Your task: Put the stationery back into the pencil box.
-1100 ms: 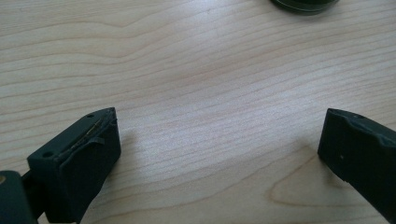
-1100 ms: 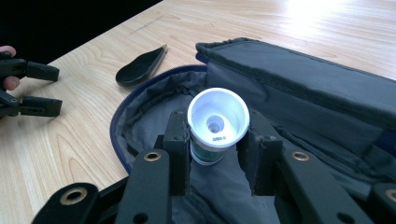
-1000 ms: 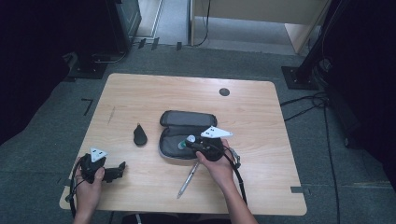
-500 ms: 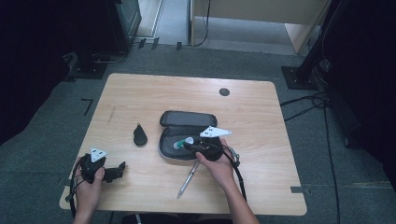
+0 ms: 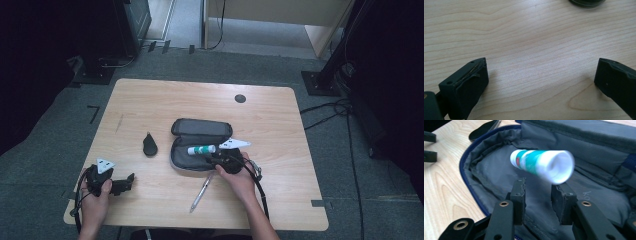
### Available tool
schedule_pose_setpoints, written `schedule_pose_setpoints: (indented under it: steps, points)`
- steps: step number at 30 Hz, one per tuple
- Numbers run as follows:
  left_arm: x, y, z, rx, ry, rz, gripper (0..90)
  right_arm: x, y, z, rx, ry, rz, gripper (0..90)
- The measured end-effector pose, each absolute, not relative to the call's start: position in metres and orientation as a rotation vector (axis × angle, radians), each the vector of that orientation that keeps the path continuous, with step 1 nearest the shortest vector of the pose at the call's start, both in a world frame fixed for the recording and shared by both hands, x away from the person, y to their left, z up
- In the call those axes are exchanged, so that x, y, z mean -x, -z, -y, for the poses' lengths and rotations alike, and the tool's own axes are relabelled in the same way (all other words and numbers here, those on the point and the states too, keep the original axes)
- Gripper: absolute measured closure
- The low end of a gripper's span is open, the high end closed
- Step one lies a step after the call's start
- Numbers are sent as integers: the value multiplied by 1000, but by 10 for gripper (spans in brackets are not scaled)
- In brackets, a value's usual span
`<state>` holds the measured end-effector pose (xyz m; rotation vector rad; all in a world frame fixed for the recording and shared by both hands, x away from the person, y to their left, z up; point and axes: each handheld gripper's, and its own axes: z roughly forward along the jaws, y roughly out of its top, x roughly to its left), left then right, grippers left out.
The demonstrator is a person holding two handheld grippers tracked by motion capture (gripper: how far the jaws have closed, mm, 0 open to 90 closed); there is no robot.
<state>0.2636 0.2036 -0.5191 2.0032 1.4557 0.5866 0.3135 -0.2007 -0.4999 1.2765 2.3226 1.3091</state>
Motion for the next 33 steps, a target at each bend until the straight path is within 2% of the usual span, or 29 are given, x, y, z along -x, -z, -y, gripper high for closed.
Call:
schedule_pose_setpoints:
  steps: [12,18,21,25,33]
  points:
    - [-264,519,-204,-2003,-587,-1456,0,-308,490,204,-1264,-1305,-2239,560]
    - [-264,519,-204,-2003,-587,-1456,0,-301,481,215,-1270,-1314,-2181,442]
    - [-264,519,-204,-2003,-587,-1456,0,-296,477,222,-1285,-1306,-2150,345]
    - [-264,519,-204,-2003,-587,-1456,0,-289,474,230,-1313,-1275,-2111,262]
    - [-264,519,-204,-2003,-587,-1456,0,-271,469,246,-1361,-1203,-2047,142]
